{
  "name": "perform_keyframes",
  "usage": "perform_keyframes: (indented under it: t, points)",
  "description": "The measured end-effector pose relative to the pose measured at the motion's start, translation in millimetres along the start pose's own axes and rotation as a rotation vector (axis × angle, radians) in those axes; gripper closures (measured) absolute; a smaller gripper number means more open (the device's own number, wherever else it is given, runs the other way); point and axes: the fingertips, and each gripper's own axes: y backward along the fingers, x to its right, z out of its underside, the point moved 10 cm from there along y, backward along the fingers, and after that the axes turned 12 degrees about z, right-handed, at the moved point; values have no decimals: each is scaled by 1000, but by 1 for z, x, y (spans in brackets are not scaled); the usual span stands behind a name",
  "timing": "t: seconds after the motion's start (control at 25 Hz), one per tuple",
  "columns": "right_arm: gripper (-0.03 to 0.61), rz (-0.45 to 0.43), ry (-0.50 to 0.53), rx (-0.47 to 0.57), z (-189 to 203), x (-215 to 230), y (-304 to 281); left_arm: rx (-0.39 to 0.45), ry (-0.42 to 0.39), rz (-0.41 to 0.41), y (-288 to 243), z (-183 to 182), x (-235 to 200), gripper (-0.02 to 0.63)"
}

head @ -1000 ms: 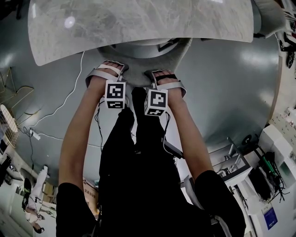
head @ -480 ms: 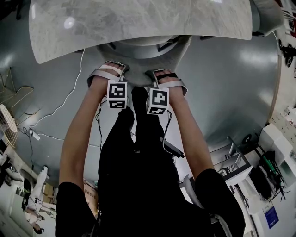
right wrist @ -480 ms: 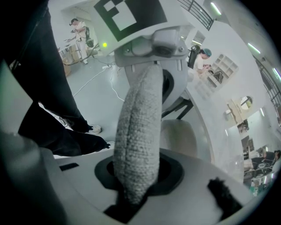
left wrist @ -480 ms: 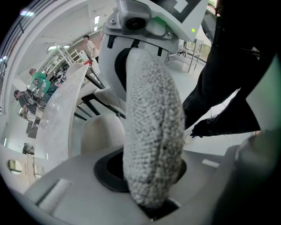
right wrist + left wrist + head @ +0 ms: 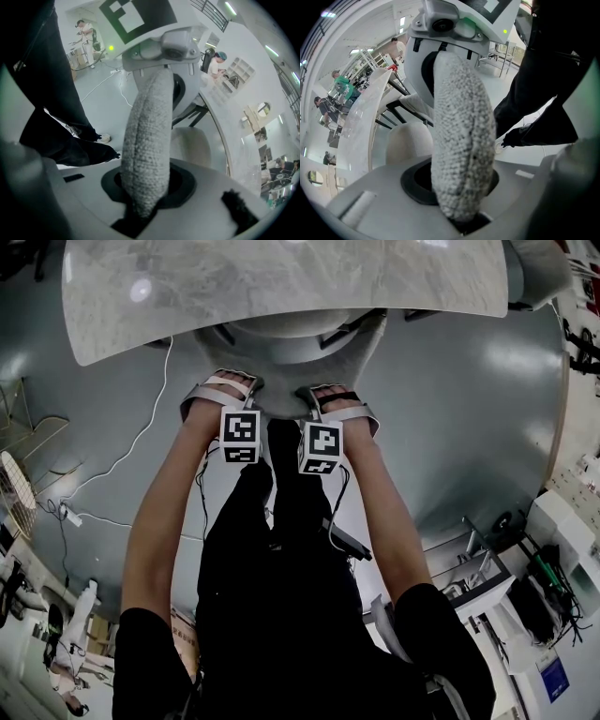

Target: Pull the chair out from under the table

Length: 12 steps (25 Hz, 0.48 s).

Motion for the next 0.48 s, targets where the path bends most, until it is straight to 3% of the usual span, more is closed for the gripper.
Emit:
perform_keyframes:
  t: [0.48]
  points:
    - [497, -14, 2, 4, 1, -23, 11, -6, 2, 5, -3, -12, 23, 517]
